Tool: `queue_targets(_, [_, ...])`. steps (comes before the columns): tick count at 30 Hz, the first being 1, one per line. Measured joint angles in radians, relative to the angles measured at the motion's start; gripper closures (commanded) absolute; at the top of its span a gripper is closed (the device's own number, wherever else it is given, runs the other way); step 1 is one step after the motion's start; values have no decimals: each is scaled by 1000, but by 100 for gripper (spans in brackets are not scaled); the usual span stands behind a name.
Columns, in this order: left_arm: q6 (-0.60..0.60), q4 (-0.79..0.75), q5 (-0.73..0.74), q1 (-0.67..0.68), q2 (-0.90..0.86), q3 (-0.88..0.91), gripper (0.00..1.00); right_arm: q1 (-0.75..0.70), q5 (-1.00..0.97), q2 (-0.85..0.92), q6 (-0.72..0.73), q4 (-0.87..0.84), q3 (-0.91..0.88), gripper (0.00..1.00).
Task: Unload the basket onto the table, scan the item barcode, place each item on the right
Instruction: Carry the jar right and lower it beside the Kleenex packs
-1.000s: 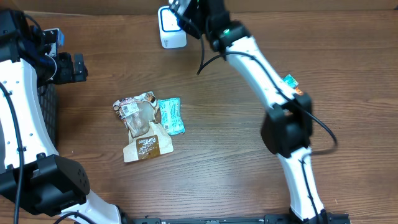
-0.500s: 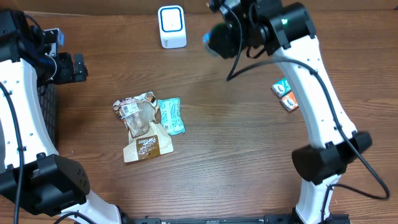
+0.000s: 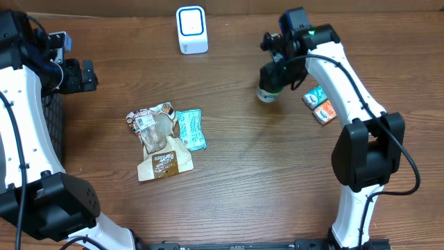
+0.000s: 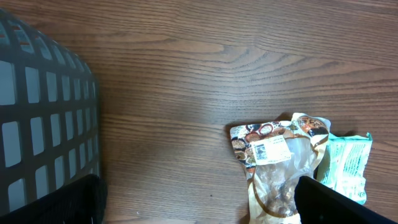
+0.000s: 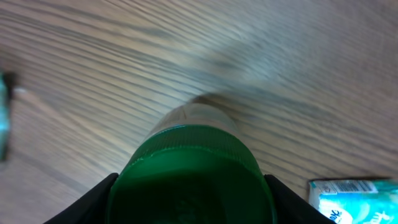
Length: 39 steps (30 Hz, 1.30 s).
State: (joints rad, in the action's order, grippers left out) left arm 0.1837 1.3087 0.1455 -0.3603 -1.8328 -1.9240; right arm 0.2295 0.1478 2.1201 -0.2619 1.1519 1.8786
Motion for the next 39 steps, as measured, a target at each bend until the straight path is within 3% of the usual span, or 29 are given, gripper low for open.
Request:
queue_targets(7, [0, 0, 0, 0, 0, 0, 1, -32, -85, 0, 0, -28, -102, 53])
queue_targets(39, [0, 0, 0, 0, 0, 0, 0, -32, -218, 0, 0, -21, -105, 43])
